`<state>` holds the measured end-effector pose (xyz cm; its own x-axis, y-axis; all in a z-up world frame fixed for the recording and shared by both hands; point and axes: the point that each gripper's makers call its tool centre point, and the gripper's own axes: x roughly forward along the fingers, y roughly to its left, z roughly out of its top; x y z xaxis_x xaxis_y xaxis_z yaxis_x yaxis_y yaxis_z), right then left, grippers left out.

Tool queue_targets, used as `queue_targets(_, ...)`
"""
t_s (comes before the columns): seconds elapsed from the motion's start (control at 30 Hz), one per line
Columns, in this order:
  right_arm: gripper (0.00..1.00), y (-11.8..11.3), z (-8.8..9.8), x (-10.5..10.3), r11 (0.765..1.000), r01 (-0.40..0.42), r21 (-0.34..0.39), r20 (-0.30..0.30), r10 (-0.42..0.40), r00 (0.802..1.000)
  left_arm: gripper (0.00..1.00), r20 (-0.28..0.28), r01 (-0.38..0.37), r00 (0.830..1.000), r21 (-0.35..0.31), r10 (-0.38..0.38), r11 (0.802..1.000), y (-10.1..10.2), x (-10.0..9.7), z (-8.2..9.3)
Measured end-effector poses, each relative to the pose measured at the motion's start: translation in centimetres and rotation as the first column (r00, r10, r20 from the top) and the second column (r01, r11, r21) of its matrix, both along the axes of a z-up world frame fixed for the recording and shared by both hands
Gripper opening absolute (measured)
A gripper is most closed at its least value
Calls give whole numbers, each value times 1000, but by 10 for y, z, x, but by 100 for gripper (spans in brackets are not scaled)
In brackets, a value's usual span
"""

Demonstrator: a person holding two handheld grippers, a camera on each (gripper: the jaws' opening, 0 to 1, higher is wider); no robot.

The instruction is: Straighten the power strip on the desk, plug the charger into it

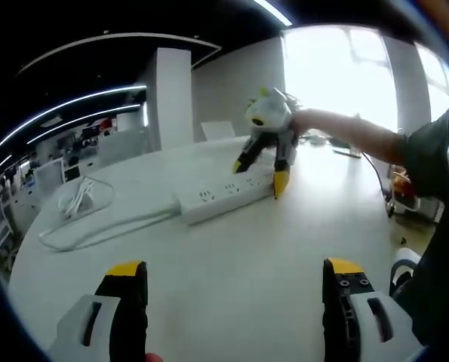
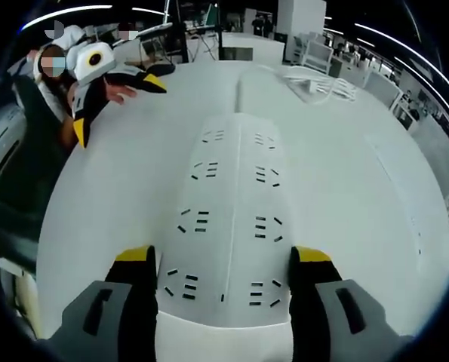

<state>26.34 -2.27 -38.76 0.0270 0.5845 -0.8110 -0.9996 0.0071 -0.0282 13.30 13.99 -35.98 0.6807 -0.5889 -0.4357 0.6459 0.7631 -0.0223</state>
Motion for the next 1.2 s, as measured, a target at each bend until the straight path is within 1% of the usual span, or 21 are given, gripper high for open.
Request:
queue_targets(0.3, 70, -1, 1, 1, 1000, -22, -1, 0, 22, 1000, 100, -4, -8, 1000, 1, 8, 1000, 2, 0, -1)
queue_targets(1.2, 70, -5, 1, 6, 995, -100, -22, -4, 100, 995, 100, -6, 2, 1000, 6, -2, 1000, -2, 2, -1)
